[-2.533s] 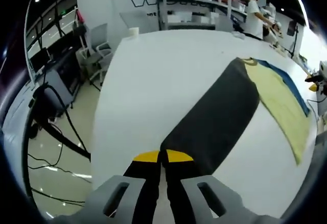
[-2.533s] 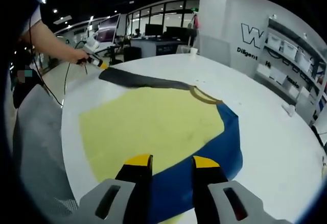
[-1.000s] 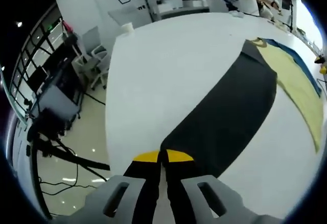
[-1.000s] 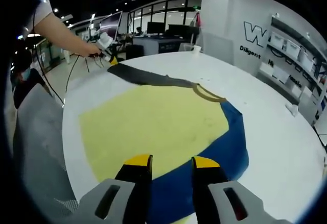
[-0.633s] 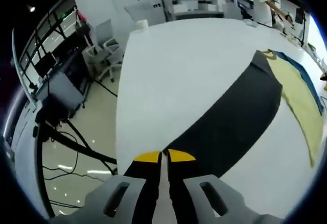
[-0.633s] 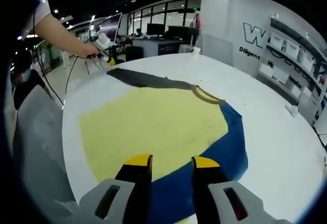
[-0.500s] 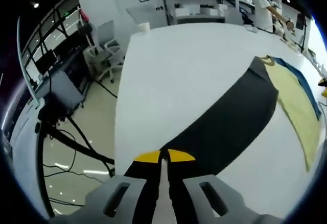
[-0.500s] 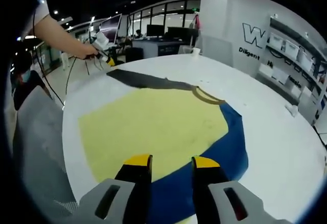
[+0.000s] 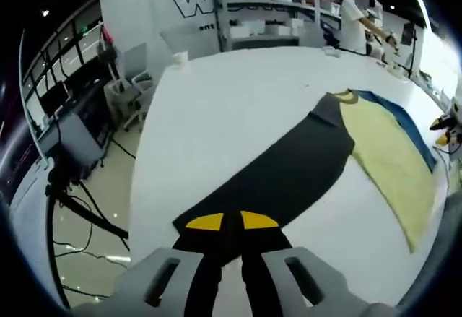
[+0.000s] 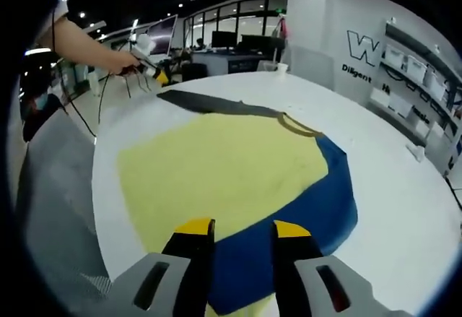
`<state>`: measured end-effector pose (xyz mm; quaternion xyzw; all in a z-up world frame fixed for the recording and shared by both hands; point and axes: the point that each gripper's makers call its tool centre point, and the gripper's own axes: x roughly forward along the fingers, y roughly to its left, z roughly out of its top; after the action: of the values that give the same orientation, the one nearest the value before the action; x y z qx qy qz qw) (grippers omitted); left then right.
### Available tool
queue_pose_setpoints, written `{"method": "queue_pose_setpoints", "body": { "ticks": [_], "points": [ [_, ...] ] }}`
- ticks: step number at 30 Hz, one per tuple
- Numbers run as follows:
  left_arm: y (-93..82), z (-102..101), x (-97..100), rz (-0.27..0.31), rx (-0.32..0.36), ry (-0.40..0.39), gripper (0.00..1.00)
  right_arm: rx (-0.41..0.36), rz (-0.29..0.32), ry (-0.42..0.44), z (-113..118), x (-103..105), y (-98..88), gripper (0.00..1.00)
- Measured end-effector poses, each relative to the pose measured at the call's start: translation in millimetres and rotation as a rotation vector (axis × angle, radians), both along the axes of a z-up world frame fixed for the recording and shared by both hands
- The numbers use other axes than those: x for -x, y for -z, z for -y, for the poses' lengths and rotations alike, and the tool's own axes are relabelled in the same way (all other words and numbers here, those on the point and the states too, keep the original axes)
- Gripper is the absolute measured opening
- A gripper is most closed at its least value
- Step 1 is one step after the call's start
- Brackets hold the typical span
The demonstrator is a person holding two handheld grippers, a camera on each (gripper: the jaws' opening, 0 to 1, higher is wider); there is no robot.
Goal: Fold the garment on the visible template until the final outline fits inside the template.
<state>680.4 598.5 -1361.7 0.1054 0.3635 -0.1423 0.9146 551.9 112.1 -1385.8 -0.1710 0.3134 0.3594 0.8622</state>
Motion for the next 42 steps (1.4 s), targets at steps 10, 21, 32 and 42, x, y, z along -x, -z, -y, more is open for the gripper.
{"method": "queue_pose_setpoints", "body": {
  "ticks": [10, 21, 32, 42],
  "points": [
    [-24.7, 50, 23.0, 0.068, 0.096, 0.031, 0.13, 0.043, -0.02, -0.165, -19, 38, 18.7, 0.24],
    [-26.6, 101, 68.3, 0.079, 0.163, 0.051, 0.16, 0.08, -0.031, -0.239, -24, 61, 38.6, 0.16],
    [-15.3, 143, 106.7, 0.052, 0.203, 0.098, 0.16, 0.103, -0.021, -0.27, -23, 61, 48.6, 0.12],
    [-4.2, 174, 133.6, 0.02, 0.205, 0.15, 0.15, 0.142, -0.002, -0.297, -23, 57, 56.6, 0.06]
  ]
}}
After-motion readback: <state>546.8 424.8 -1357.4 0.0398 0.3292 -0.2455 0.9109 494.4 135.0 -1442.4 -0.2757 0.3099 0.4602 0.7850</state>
